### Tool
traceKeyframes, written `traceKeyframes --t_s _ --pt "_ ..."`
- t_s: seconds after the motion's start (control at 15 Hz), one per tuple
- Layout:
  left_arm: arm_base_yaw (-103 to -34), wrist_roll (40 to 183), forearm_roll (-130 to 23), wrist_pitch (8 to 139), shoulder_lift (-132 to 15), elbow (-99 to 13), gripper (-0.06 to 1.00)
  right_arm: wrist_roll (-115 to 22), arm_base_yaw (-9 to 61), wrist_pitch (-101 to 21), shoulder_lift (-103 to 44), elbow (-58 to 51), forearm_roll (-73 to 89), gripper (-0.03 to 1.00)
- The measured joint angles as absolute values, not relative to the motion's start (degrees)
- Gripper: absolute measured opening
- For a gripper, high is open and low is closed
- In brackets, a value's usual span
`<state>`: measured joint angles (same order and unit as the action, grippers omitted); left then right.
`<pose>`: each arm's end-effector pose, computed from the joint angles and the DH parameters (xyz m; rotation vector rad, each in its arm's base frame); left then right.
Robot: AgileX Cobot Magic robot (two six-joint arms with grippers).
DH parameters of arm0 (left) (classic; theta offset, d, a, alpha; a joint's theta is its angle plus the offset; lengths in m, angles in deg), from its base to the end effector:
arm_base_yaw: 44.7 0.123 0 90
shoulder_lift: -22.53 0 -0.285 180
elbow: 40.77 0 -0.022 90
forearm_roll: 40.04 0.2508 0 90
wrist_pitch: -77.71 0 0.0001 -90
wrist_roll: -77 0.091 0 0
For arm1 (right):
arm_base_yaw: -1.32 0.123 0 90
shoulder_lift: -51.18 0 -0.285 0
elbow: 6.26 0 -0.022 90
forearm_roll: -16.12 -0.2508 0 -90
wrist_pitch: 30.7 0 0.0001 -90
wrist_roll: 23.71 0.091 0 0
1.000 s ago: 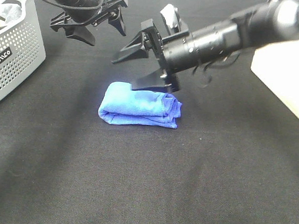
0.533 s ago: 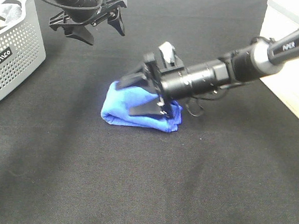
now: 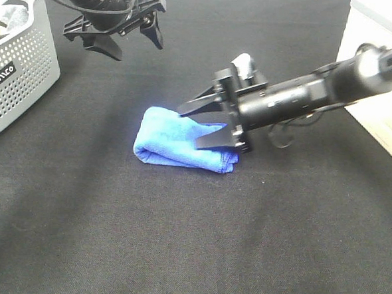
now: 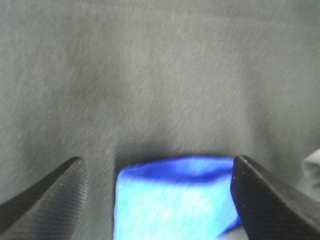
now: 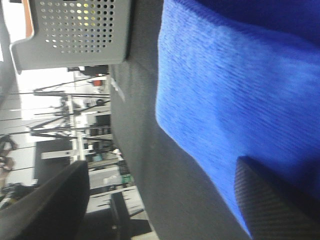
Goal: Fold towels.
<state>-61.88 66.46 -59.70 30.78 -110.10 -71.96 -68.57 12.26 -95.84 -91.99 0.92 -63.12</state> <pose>0.4631 -0.1666 0.2308 -0.0639 2.6240 -0.5841 0.4103 0.1620 0.0906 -0.0860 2.6184 1.6734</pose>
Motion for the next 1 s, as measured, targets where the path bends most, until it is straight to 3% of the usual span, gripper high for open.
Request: traceKeyframes --t_s 0.2,0.73,1.0 --pt "-61.88 66.46 -54.14 25.17 -107.30 -71.96 0.75 -65.47 8.88 -95.90 -86.44 0.92 -55.56 0.75" --pt "-61.88 69.10 -44.97 8.38 -94.58 -71.90 0.75 -44.73 8.71 -96.24 -58.08 0.92 -24.45 0.75" --pt "-61.88 69.21 -43.71 8.38 -79.51 -60.15 0.75 -36.83 8.71 -96.87 -43.64 -1.66 -11.44 0.75"
